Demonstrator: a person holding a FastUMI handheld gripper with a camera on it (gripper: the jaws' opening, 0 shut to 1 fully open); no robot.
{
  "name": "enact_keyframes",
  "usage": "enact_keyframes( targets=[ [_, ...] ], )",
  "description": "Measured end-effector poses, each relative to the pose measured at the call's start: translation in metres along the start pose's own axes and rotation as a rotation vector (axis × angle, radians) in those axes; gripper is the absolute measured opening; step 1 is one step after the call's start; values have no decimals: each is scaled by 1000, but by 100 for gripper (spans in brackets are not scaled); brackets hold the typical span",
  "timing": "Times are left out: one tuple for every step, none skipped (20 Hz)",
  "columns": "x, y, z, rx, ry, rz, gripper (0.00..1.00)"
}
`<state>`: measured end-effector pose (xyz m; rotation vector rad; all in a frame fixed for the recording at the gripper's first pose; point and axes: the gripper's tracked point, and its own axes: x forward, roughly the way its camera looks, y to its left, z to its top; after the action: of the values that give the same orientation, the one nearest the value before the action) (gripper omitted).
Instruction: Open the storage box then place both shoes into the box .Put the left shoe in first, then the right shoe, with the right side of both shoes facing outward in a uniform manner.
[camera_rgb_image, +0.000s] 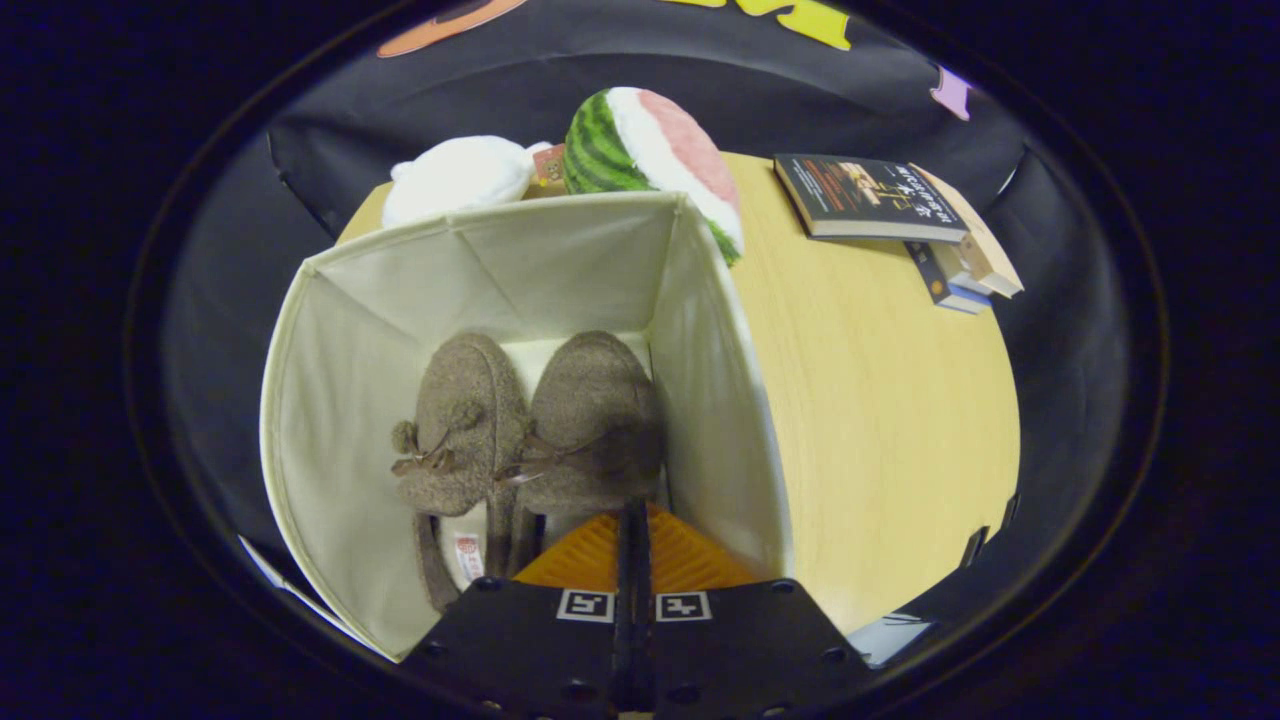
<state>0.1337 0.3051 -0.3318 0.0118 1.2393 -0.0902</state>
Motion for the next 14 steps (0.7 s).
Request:
enact_keyframes(
  targets=[
    [-7,5,-1,-1,-3,37,5],
    [-15,3,-1,-16,-15,46,8],
    [-25,0,1,-31,-32,50,19],
    [-33,0,0,-42,-46,65,30],
    [-45,-1,-1,-49,-54,80,32],
    [-59,-3,-2,-55,-70,106,36],
    [-74,-7,-1,-65,-100,122,39],
    [-88,-18,5,-76,-135,126,39],
    [-103,-26,7,-83,-173,132,42],
    [-115,-35,8,-87,-211,136,47],
    [-130,-43,7,-89,-245,153,50],
    [-142,-52,5,-94,-280,165,52],
    [-155,-63,3,-97,-314,169,61],
    [-166,-76,-1,-94,-347,176,69]
  ],
)
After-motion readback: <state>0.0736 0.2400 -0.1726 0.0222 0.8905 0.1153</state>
